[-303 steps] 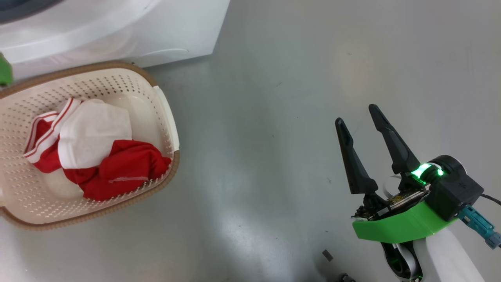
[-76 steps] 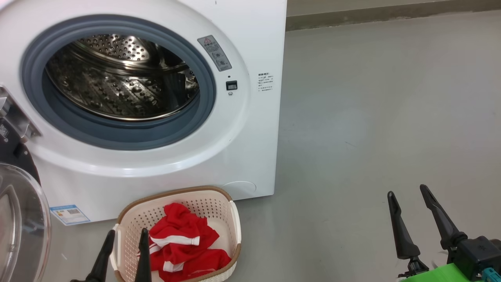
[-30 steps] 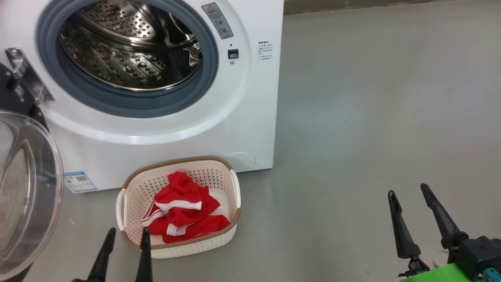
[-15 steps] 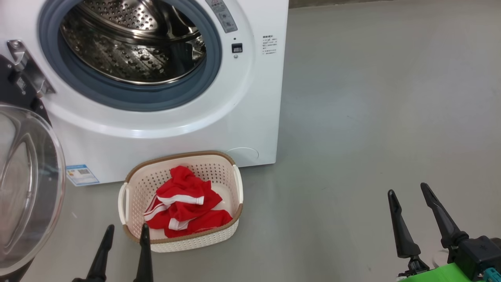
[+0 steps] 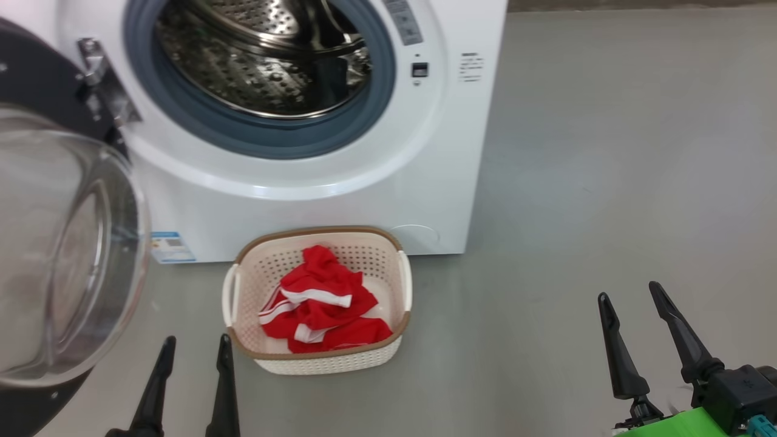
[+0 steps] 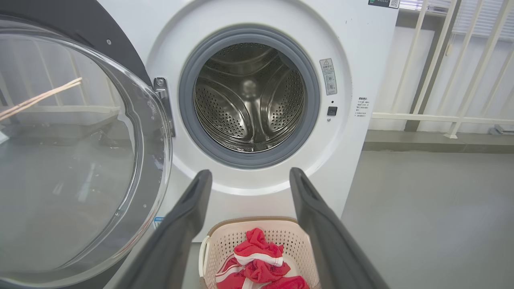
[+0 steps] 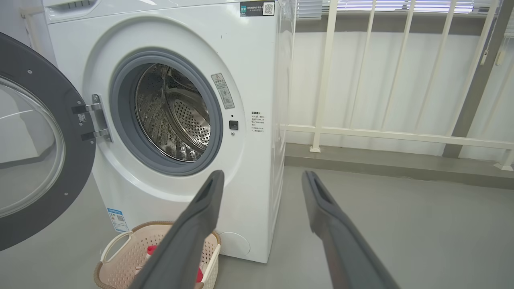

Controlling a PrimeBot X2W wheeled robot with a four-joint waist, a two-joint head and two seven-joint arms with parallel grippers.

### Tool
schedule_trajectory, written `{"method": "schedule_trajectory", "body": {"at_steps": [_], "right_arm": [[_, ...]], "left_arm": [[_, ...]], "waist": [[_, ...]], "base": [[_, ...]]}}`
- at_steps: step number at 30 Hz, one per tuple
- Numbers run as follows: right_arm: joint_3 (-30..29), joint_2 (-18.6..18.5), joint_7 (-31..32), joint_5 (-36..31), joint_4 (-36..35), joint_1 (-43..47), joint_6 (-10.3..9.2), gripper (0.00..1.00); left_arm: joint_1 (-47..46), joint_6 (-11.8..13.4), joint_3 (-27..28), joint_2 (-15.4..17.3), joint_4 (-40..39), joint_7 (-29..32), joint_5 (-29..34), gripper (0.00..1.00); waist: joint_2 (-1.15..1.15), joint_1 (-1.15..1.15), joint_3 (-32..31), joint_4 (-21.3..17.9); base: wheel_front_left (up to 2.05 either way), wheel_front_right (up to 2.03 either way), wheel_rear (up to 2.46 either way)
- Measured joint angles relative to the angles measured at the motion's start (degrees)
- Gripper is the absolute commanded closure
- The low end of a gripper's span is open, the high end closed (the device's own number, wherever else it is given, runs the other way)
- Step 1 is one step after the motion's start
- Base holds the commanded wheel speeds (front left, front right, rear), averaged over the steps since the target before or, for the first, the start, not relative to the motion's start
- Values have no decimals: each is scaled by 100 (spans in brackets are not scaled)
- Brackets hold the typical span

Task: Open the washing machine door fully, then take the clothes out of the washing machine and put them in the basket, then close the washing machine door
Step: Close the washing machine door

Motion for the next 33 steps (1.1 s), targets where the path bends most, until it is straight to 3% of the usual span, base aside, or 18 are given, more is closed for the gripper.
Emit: {"method": "schedule_trajectory", "body": {"at_steps": [14,33], "right_arm": [[171,-1,0,8,1,-2,0,0],[181,-1,0,34,-31,-2,0,0]], "left_arm": [[108,236,111,-14,-312,-5,40,0],[119,545,178,15,-431,59,191,0]], "waist": [[0,0,-94,928],[0,0,-79,1834]], "base": [[0,0,0],[0,0,0]]}}
